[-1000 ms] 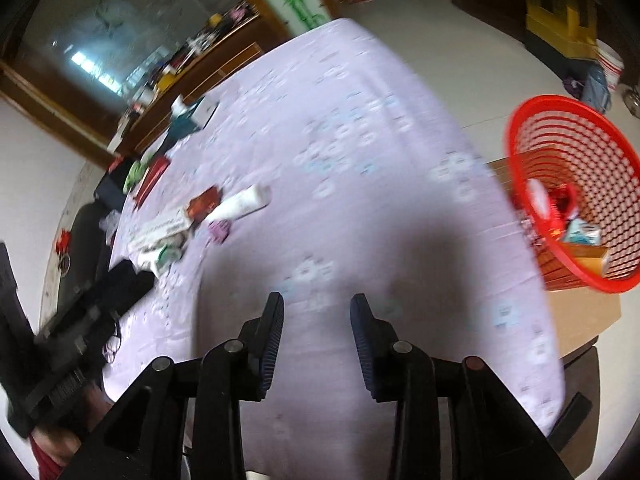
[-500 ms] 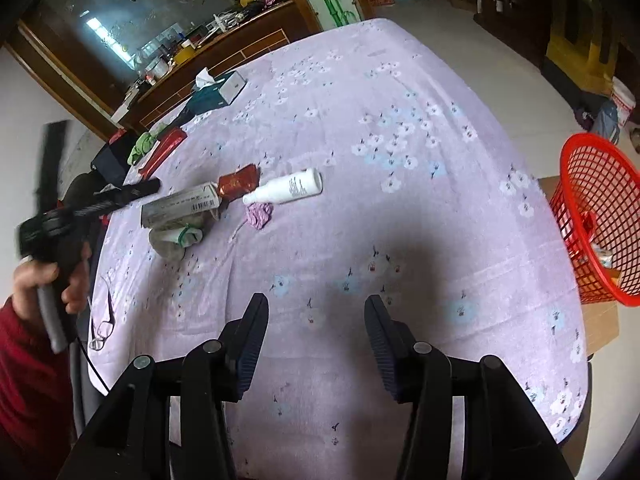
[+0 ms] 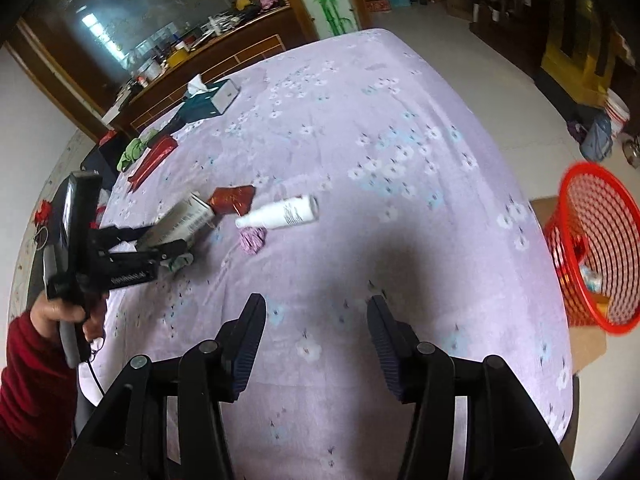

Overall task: Collect trash
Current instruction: 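Grasp white medicine box with left gripper while right gripper grasps white spray bottle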

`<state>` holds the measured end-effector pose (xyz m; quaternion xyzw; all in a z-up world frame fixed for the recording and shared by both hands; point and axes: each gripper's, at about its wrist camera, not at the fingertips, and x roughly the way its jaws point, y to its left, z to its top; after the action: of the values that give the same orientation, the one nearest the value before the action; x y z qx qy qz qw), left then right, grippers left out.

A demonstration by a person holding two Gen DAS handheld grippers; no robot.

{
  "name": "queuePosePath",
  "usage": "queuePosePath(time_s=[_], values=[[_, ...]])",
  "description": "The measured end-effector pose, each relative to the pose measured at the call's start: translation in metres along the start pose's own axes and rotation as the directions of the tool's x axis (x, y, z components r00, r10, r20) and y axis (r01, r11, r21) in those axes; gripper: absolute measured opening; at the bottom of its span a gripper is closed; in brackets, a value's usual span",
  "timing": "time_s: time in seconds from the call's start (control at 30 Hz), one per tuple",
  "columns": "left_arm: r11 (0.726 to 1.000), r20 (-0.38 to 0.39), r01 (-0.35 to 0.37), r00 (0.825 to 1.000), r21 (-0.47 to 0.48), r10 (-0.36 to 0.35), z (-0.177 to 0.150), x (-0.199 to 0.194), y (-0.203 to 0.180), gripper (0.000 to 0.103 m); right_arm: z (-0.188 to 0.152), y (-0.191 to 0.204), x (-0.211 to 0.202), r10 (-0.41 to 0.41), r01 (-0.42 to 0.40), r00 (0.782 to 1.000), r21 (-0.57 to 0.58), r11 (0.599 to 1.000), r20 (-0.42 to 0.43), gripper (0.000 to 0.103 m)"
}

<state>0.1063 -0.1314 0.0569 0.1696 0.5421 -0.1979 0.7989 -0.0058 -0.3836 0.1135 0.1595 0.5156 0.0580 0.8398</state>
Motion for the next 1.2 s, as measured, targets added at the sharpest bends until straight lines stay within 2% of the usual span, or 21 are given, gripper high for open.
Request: queuePosePath(time_s=[0.2, 0.33, 0.43, 0.57, 0.6, 0.73, 0.87, 0.93, 1.13, 1.2], values=[[0.998, 0.084, -0.016, 0.996, -0.060, 0.021, -0.016, -0.016, -0.006, 0.050, 0.039, 0.014, 0.033, 0.020, -0.021, 1.000, -0.077, 0.997, -0.009, 0.057], [0.992, 0.163, 0.024, 0.987, -0.126, -0.003, -0.038, -0.048, -0.010, 0.050, 0.068, 0.020, 0.065, 0.077, -0.080, 0.996, -0.082, 0.993, -0.040, 0.056], [0.985, 0.192, 0.041, 0.981, -0.167, -0.009, -0.055, -0.065, -0.016, 0.050, 0.088, 0.025, 0.093, 0.097, -0.102, 0.993, -0.085, 0.991, -0.061, 0.056], [0.970, 0.212, 0.066, 0.977, -0.236, -0.015, -0.086, -0.081, -0.024, 0.050, 0.105, 0.028, 0.128, 0.100, -0.110, 0.989, -0.097, 0.989, -0.106, 0.042], [0.964, 0.215, 0.077, 0.976, -0.255, -0.021, -0.094, -0.084, -0.026, 0.050, 0.107, 0.028, 0.136, 0.098, -0.110, 0.988, -0.098, 0.989, -0.123, 0.041], [0.949, 0.233, 0.079, 0.972, -0.306, -0.006, -0.118, -0.091, -0.030, 0.050, 0.099, 0.025, 0.148, 0.109, -0.131, 0.977, -0.109, 0.985, -0.182, 0.041], [0.933, 0.236, 0.091, 0.972, -0.347, -0.007, -0.138, -0.090, -0.034, 0.050, 0.072, 0.034, 0.143, 0.134, -0.180, 0.958, -0.169, 0.969, -0.253, 0.041], [0.930, 0.232, 0.096, 0.973, -0.356, -0.011, -0.143, -0.087, -0.036, 0.050, 0.058, 0.041, 0.142, 0.116, -0.177, 0.956, -0.212, 0.961, -0.270, 0.041], [0.927, 0.225, 0.089, 0.974, -0.364, -0.006, -0.145, -0.078, -0.043, 0.050, 0.041, 0.056, 0.149, 0.045, -0.120, 0.967, -0.292, 0.949, -0.252, 0.040], [0.931, 0.228, 0.068, 0.973, -0.360, 0.017, -0.143, -0.078, -0.047, 0.050, 0.036, 0.060, 0.147, 0.022, -0.094, 0.974, -0.310, 0.946, -0.226, 0.032]])
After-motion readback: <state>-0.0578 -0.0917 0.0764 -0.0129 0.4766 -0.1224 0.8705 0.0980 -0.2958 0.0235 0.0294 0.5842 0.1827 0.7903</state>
